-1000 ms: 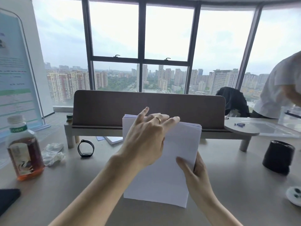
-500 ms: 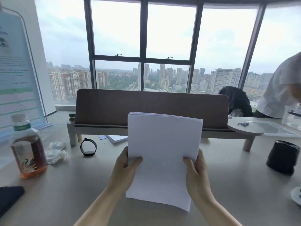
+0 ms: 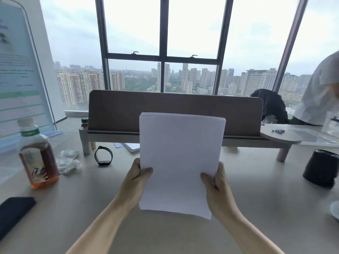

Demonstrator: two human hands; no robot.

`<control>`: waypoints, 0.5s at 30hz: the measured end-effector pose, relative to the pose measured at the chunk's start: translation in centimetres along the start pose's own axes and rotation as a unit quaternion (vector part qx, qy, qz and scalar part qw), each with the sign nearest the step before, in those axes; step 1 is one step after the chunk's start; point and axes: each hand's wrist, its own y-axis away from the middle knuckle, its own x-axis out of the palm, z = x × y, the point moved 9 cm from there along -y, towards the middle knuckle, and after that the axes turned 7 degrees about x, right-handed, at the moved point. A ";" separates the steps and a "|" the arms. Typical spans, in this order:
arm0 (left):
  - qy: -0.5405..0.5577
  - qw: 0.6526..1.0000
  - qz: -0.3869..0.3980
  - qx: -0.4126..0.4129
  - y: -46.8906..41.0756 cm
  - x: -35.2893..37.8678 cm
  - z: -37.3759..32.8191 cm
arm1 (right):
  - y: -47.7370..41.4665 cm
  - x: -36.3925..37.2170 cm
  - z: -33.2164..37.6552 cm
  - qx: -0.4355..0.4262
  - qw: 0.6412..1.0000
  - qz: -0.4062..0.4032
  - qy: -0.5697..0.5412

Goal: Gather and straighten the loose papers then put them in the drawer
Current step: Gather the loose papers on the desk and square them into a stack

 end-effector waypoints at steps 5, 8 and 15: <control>0.011 1.000 0.013 0.001 0.8 0.5 1.3 | 0.8 0.0 -1.1 0.023 0.999 0.021 -0.029; 0.030 0.999 0.007 -0.012 0.7 0.2 2.2 | 1.0 0.0 -0.9 0.031 0.998 0.023 -0.057; 0.020 0.999 0.024 -0.013 1.7 -0.1 2.5 | 2.2 -0.1 -0.6 0.005 0.998 0.016 -0.069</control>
